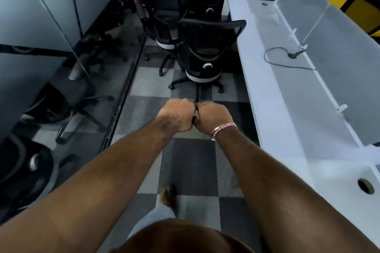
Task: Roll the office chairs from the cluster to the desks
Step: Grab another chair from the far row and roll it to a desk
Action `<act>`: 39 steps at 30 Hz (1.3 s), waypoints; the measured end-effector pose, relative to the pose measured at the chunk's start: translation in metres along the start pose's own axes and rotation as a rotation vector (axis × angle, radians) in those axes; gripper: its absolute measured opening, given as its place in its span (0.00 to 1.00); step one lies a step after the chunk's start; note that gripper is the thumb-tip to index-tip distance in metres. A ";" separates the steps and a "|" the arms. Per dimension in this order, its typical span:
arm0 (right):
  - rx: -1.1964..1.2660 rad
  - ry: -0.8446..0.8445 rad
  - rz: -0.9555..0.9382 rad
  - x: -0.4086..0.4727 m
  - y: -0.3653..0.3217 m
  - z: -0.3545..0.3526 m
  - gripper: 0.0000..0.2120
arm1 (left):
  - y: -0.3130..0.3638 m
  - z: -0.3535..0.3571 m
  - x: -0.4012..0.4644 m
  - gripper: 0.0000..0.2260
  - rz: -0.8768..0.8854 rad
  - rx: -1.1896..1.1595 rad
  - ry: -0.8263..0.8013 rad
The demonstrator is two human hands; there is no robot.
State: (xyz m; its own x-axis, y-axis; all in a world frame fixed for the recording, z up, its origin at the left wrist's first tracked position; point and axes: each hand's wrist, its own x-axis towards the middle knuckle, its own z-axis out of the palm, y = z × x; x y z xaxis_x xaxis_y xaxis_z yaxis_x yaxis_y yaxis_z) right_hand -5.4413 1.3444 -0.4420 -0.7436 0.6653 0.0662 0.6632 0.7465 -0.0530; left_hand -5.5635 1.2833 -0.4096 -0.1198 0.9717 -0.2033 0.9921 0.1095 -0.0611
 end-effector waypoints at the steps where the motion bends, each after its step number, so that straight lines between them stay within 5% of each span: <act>1: -0.002 -0.005 0.004 0.017 0.008 0.005 0.14 | -0.005 0.002 0.020 0.09 -0.008 0.005 -0.011; 7: -0.018 -0.008 0.055 0.180 0.079 0.032 0.13 | -0.061 -0.013 0.193 0.09 0.056 0.079 -0.014; 11: -0.035 -0.014 0.126 0.273 0.118 0.032 0.11 | -0.083 -0.043 0.292 0.14 -0.091 0.145 -0.078; 15: -0.032 -0.004 0.178 0.364 0.166 0.022 0.12 | -0.118 -0.071 0.393 0.15 0.074 0.082 -0.010; 26: -0.003 0.081 0.209 0.560 0.330 0.054 0.13 | -0.135 -0.099 0.648 0.10 0.173 0.001 0.093; 33: 0.013 -0.037 0.137 0.671 0.415 0.087 0.18 | -0.140 -0.091 0.791 0.25 0.146 -0.007 0.023; 39: -0.056 -0.222 0.123 0.712 0.443 0.122 0.12 | -0.143 -0.055 0.856 0.16 0.157 -0.105 -0.172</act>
State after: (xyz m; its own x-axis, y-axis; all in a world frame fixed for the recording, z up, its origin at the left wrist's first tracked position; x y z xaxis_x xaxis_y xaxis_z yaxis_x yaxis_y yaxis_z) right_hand -5.6869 2.1494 -0.5396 -0.6531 0.7407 -0.1575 0.7491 0.6624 0.0090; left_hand -5.8059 2.1108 -0.5214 0.0401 0.9298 -0.3658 0.9964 -0.0098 0.0842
